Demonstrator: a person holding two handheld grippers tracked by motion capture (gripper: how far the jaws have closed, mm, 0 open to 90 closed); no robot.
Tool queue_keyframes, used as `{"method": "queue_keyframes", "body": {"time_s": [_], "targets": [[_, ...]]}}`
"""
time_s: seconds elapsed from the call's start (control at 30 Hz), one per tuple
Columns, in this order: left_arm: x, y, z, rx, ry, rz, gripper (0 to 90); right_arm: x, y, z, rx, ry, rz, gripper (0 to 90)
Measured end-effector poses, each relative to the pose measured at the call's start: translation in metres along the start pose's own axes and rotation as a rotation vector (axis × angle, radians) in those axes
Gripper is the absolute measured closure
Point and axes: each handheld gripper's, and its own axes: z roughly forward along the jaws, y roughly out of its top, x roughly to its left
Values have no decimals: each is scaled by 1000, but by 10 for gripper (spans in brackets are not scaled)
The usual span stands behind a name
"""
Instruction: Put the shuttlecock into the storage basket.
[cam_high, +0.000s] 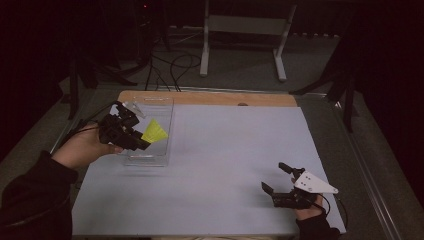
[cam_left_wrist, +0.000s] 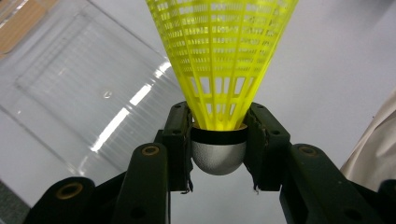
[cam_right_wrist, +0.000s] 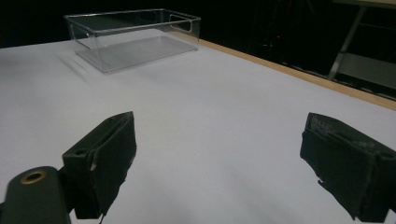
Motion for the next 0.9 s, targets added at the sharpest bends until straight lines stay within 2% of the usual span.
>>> {"method": "queue_keyframes", "body": {"time_s": [0.17,0.27,0.43,0.47,0.5,0.53,0.9], "targets": [[8,0,-9,-18,16,-20,649,0,0,0,2,3,4,106],[19,0,-16,-37,28,-50,648,0,0,1,6,6,6,106],[30,-1,-18,-49,45,-86,648,0,-1,1,7,7,5,106],[35,-3,-16,-49,52,-106,648,0,-1,1,8,8,7,106],[35,-3,-16,-49,52,-106,649,0,-1,1,8,8,7,106],[41,-5,-13,-36,71,-123,649,0,-1,0,6,9,6,106],[59,-21,11,-9,73,-185,648,0,-1,0,8,13,9,106]]}}
